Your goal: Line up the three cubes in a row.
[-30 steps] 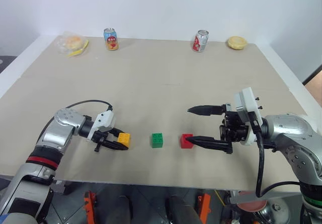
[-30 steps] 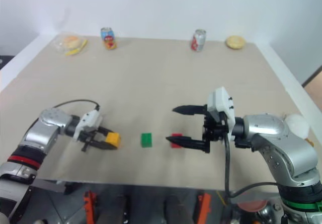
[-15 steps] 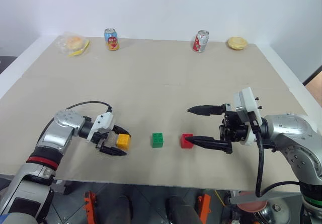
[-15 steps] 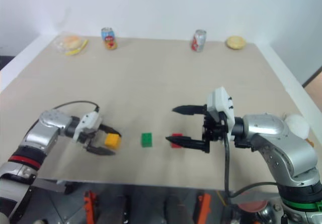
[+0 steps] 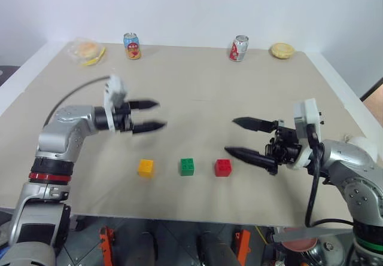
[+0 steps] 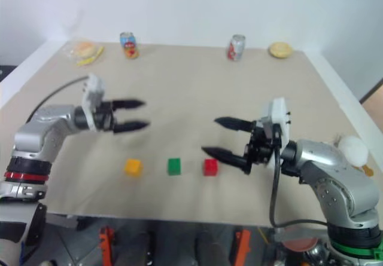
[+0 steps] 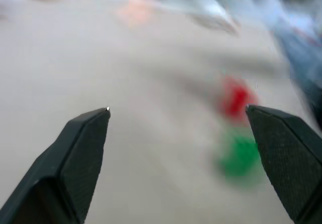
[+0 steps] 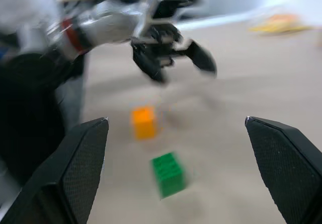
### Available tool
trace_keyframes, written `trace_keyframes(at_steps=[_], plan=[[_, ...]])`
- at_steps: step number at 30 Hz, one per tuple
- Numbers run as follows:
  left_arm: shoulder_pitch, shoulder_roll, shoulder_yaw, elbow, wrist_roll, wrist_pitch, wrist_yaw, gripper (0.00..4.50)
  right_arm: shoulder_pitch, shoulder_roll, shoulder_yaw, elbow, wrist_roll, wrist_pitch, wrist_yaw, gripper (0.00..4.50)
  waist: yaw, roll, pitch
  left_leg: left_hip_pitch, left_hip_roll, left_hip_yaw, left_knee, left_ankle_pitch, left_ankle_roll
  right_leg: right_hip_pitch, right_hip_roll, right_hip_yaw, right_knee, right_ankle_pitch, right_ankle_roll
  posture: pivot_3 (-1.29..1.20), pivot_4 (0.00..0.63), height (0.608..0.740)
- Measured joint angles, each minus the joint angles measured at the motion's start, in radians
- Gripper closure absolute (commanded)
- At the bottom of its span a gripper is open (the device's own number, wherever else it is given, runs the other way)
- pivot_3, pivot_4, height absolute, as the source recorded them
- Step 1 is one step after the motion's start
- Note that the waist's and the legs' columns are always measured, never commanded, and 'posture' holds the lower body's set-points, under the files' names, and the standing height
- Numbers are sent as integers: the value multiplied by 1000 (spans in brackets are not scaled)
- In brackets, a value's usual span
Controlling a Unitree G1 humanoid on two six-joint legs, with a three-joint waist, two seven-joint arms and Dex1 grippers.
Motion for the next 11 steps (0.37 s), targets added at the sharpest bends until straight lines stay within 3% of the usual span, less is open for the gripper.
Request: trace_keyframes(at_steps=[5,11], plan=[[229,-192,158,-131,115,-33,537,44,51,290,-31,137,-229,-134,-414,0,-2,0,-1,8,0,1,-3,0,-1,4,1,2,0,1,-1,0,150,736],[352,-295,230,-121,216,-137,813,44,83,483,-24,264,-431,-308,-652,0,3,0,-1,4,-1,1,-2,3,-5,3,0,2,-2,2,-2,0,150,736]])
